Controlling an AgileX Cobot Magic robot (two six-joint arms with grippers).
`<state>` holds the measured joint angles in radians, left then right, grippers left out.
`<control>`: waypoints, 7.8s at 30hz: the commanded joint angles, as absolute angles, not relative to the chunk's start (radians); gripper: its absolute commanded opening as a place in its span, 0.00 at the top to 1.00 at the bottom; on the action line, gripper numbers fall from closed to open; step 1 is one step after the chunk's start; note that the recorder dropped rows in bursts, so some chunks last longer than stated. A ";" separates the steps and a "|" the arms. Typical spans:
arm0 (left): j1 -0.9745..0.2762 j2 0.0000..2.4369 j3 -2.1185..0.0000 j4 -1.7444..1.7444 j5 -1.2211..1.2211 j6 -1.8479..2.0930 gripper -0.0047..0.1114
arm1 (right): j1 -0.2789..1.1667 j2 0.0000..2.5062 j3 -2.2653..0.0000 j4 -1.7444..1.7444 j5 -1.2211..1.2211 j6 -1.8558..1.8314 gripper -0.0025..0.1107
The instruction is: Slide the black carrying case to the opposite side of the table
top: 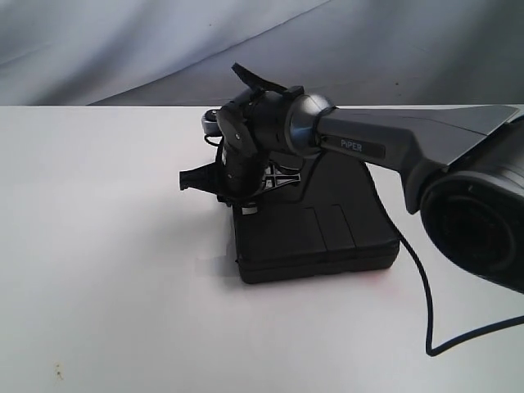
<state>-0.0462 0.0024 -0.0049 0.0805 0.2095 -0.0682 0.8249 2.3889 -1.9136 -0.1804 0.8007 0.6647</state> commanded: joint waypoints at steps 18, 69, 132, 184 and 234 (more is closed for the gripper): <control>-0.045 0.000 0.000 0.083 0.198 -0.073 0.96 | 0.819 2.298 -1.921 -0.242 0.779 0.659 0.67; -0.045 0.000 0.000 0.083 0.198 -0.073 0.96 | 0.825 1.214 -0.898 -1.332 0.412 1.046 0.98; -0.045 0.000 0.000 0.083 0.198 -0.073 0.96 | 0.193 1.091 -0.874 -0.199 -0.022 -0.118 0.98; -0.045 0.000 0.000 0.083 0.198 -0.071 0.96 | 0.092 0.000 -0.209 0.048 0.389 -0.088 0.98; -0.045 0.000 0.000 0.083 0.198 -0.071 0.96 | 0.092 0.000 0.000 0.000 0.207 -0.152 0.98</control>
<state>-0.0462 0.0024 -0.0049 0.0805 0.2058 -0.0682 0.0993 0.0044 -0.0045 0.0000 0.1206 -0.1393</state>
